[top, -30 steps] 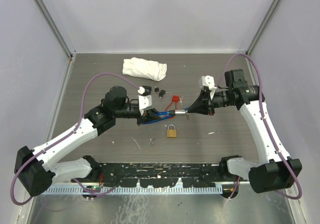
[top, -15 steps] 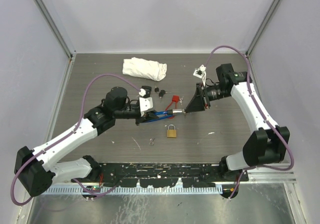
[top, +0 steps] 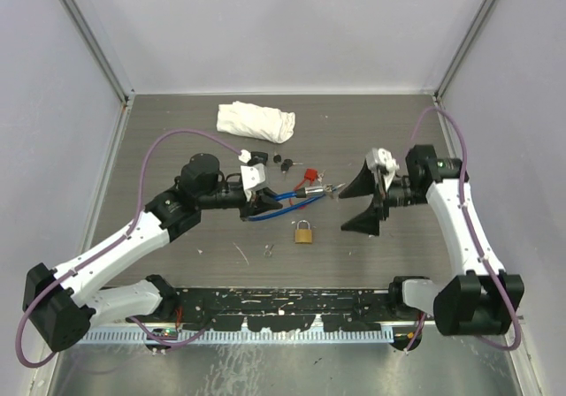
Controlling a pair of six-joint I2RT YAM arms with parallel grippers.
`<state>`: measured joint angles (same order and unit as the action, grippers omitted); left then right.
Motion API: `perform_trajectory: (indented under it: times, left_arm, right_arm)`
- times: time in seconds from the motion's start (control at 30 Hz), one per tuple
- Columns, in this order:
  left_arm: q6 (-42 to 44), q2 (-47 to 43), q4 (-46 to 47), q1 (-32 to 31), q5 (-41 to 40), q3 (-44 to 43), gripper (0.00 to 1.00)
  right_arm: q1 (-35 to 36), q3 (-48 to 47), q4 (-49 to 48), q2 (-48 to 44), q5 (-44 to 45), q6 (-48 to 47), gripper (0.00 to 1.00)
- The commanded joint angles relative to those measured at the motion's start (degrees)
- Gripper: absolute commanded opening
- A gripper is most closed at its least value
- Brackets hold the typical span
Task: Lock with the key
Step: Adjust the lock.
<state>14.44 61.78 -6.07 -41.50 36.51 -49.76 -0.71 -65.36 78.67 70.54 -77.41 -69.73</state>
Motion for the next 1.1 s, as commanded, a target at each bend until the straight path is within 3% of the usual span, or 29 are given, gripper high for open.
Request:
perform_trajectory:
  times: [0.0,0.03,0.17,0.3,0.37,0.9,1.07]
  left_arm:
    - [-7.8,-2.1,8.9,0.2,2.8,0.8,0.00]
    - [-8.5,-2.4,9.7,0.2,3.0,1.1,0.00]
    - [-10.0,-2.7,11.6,0.2,3.4,1.6,0.00]
    - [-11.0,-2.5,12.8,0.2,4.0,1.5,0.00]
    - [-11.5,-2.5,13.4,0.3,4.1,1.5,0.00]
    - [-13.1,-1.0,15.5,0.2,5.1,1.2,0.00]
    - [-13.0,-0.6,15.4,0.2,5.1,1.1,0.00]
  right_arm:
    - [0.9,6.8,-4.8,-5.5,-10.3,-17.5,1.00]
    - [1.0,7.0,-8.0,-5.9,-10.6,-13.9,1.00]
    - [1.0,6.1,-7.6,-4.3,-12.4,-14.9,0.97]
    - [1.0,3.5,4.8,0.8,-14.2,-28.7,0.91]
    - [1.1,2.4,5.3,3.0,-14.5,-27.7,0.84]
    - [1.7,-3.2,5.3,4.5,-15.2,-23.9,0.73]
    - [2.2,-4.9,5.3,4.8,-15.2,-22.9,0.58]
